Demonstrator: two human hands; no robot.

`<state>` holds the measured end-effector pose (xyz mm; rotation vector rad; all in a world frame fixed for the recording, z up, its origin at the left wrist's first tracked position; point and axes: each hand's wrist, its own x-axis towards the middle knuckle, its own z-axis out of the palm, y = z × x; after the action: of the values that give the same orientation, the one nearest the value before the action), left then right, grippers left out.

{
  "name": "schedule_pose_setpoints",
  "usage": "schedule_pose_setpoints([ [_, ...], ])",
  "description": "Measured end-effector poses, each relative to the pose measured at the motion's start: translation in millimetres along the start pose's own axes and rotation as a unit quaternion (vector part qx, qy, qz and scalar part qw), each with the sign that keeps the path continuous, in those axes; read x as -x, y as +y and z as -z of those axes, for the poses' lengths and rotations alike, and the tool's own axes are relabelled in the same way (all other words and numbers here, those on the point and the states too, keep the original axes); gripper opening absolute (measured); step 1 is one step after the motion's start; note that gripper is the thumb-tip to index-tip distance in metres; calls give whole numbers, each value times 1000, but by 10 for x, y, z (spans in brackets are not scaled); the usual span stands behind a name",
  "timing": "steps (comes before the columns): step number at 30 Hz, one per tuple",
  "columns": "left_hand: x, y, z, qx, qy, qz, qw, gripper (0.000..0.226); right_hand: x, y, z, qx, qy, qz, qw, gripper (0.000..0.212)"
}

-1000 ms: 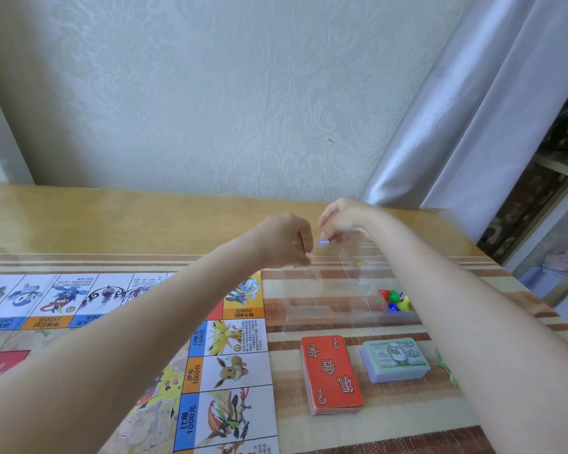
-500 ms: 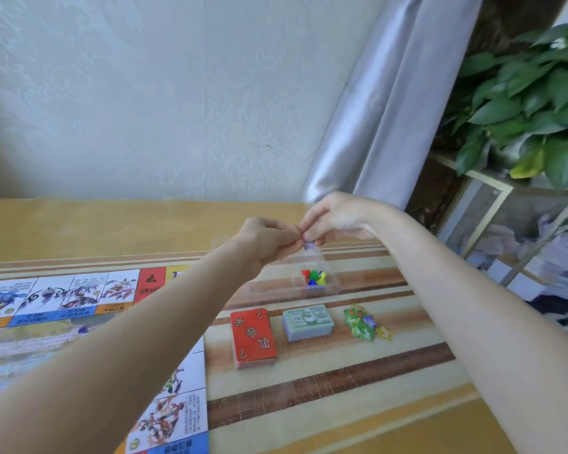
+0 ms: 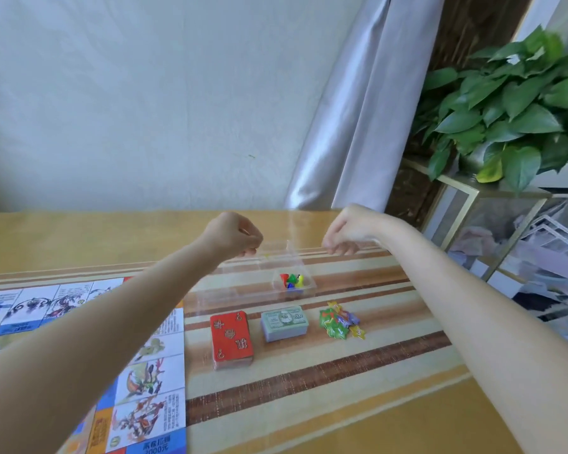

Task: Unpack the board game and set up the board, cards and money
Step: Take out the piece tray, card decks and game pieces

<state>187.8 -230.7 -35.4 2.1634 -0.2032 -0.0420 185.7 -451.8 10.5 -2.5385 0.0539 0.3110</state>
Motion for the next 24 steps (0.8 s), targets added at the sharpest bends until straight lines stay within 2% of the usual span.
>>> schedule_pose_setpoints([
  [3,-189,-121,193,-116,58,1,992,13,-264,-213,-139,-1,75,58,995,12],
  [5,-310,-198,235,-161,67,11,985,14,-513,-368,-323,35,98,83,991,12],
  [10,-526,-431,133,-227,-45,7,973,20,-1117,-681,-780,111,79,133,982,13],
  [14,-528,-569,164,-185,-50,-15,981,18,-1277,-821,-960,199,8,123,972,17],
  [16,-512,-609,187,-173,-44,-21,984,17,-1295,-849,-1001,218,0,119,969,17],
  [24,-501,-673,153,-143,-32,-31,989,18,-1320,-801,-1024,169,-18,59,984,28],
])
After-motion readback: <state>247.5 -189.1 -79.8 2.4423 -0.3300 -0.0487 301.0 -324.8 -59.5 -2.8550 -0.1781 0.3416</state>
